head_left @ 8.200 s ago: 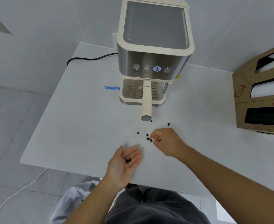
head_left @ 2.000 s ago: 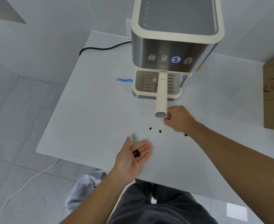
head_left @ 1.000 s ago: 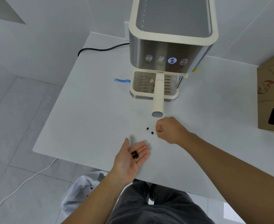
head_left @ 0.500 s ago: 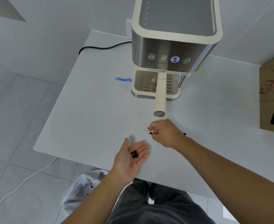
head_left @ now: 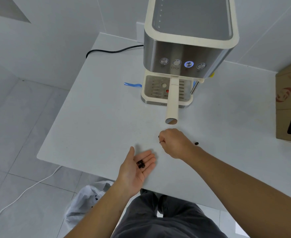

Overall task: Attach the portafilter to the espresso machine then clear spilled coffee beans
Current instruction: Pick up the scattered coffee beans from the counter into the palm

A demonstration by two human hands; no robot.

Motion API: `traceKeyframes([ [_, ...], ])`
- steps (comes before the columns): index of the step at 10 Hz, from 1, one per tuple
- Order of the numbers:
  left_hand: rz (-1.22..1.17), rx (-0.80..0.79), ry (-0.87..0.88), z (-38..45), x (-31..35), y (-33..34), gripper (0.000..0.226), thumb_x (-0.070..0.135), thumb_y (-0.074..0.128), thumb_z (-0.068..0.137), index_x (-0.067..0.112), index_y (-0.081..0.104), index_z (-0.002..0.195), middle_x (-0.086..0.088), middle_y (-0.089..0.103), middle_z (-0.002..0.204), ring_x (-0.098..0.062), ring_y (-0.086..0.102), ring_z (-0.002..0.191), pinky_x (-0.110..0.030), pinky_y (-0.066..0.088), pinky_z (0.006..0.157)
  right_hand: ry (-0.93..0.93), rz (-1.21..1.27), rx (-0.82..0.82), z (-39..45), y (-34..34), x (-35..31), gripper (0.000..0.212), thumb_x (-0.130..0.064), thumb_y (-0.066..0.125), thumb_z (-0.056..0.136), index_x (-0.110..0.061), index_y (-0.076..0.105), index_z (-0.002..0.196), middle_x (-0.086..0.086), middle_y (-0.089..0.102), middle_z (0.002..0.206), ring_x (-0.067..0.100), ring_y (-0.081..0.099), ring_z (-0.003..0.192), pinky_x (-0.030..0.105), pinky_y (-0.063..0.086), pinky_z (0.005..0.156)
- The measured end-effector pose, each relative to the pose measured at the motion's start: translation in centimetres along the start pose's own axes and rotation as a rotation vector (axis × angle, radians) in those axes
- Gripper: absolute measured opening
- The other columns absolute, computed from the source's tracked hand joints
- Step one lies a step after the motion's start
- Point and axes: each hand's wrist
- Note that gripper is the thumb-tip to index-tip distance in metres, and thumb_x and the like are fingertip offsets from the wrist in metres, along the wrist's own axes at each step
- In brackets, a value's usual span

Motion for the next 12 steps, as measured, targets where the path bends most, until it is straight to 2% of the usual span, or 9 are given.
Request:
traceKeyframes([
  [1,-0.003,-0.004,0.004,-0.1,0.1,-0.2,0.061,0.049,0.039,0.1,-0.004,0.068,0.111,-0.02,0.074,0.104,-0.028,0.068,0.105,-0.036,0.054,0.086,-0.004,-0.011,0.011,-0.3,0.3,-0.1,0.021,-0.001,0.045,0.086,-0.016,0.047,0.071,0.003,0.056,0.084,0.023,0.054,0.072,0.032,0.043,0.061],
  [3,0.002,-0.004,0.005,-0.2,0.0,-0.4,0.061,0.049,0.038,0.1,-0.003,0.068,0.111,-0.019,0.075,0.103,-0.027,0.069,0.103,-0.036,0.054,0.086,-0.006,0.021,0.059,-0.9,0.3,0.0,0.017,-0.003,0.044,0.09,-0.003,0.061,0.089,0.012,0.064,0.093,0.025,0.057,0.076,0.037,0.046,0.066],
  [4,0.002,-0.007,0.004,-0.2,0.0,-0.4,0.061,0.049,0.039,0.1,-0.003,0.069,0.11,-0.019,0.075,0.103,-0.028,0.069,0.104,-0.037,0.054,0.087,0.004,0.006,0.033,-1.0,0.3,0.0,0.017,-0.002,0.045,0.089,-0.002,0.062,0.091,0.012,0.066,0.093,0.02,0.05,0.073,0.038,0.046,0.065],
  [5,-0.001,-0.008,0.006,-0.2,0.1,-0.4,0.061,0.049,0.039,0.1,-0.003,0.069,0.109,-0.019,0.075,0.103,-0.028,0.069,0.102,-0.036,0.054,0.085,-0.002,0.02,0.005,-1.0,0.2,-0.1,0.016,0.0,0.045,0.086,-0.005,0.059,0.085,0.011,0.065,0.089,0.02,0.051,0.07,0.034,0.043,0.061],
  [6,-0.007,-0.01,0.009,-0.1,0.1,-0.4,0.061,0.049,0.038,0.1,-0.003,0.069,0.109,-0.019,0.075,0.102,-0.028,0.069,0.102,-0.035,0.055,0.083,-0.006,0.004,-0.023,-1.0,0.3,-0.3,0.028,0.003,0.045,0.083,-0.018,0.04,0.065,0.0,0.051,0.075,0.019,0.046,0.066,0.024,0.032,0.05],
  [8,-0.004,-0.02,0.011,0.1,0.0,-0.4,0.061,0.049,0.038,0.1,-0.003,0.069,0.108,-0.019,0.075,0.102,-0.027,0.069,0.101,-0.035,0.055,0.084,-0.019,0.048,0.005,-1.8,0.5,0.0,0.01,-0.001,0.046,0.089,-0.005,0.054,0.087,0.011,0.061,0.093,0.029,0.059,0.083,0.039,0.048,0.07],
  [10,0.007,-0.025,0.014,0.4,-0.1,0.0,0.061,0.05,0.039,0.1,-0.003,0.069,0.108,-0.02,0.074,0.106,-0.027,0.069,0.103,-0.036,0.055,0.086,-0.081,0.278,0.084,-3.5,-0.6,-0.7,0.01,-0.014,0.053,0.094,-0.01,0.061,0.091,-0.008,0.056,0.077,0.012,0.054,0.072,0.025,0.048,0.067],
  [11,0.013,-0.075,0.019,0.6,-0.2,0.5,0.064,0.049,0.034,0.101,-0.004,0.066,0.114,-0.022,0.072,0.112,-0.028,0.068,0.108,-0.037,0.051,0.097,-0.113,0.333,0.052,-4.6,-0.4,-1.8,0.008,-0.019,0.054,0.094,-0.018,0.062,0.093,-0.011,0.057,0.079,0.003,0.053,0.07,0.015,0.042,0.064],
  [12,0.011,-0.119,0.027,0.6,-0.4,0.8,0.067,0.047,0.029,0.103,-0.008,0.066,0.115,-0.025,0.07,0.115,-0.028,0.069,0.108,-0.038,0.049,0.1,-0.148,0.316,0.031,-5.3,0.0,-2.9,0.011,-0.02,0.053,0.094,-0.017,0.062,0.098,-0.008,0.06,0.086,0.007,0.057,0.076,0.017,0.045,0.065],
])
Point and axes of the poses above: each hand's wrist, its own z-axis towards the middle knuckle, its own y-axis out of the palm, x = y × z
